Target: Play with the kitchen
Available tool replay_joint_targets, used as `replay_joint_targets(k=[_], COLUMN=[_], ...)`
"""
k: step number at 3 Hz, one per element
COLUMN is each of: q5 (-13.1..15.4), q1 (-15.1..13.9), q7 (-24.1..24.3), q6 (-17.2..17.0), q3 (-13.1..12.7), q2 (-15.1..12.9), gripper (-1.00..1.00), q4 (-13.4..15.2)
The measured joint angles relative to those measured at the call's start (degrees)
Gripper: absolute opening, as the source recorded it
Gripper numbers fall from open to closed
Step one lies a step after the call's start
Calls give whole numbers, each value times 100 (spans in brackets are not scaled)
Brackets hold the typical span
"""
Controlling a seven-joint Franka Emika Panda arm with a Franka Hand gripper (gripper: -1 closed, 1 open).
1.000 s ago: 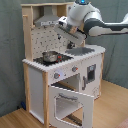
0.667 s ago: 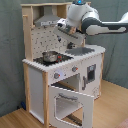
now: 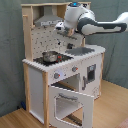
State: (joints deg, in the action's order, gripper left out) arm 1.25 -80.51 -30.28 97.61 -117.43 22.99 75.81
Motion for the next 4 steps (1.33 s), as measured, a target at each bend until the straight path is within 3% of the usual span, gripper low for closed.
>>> replay_joint_targets(k=[4], q5=[-140], q1=[-1601], q7=[-1427], q6=[-18], q3=[-1408], q2=[146], gripper=[100], q4=[-148])
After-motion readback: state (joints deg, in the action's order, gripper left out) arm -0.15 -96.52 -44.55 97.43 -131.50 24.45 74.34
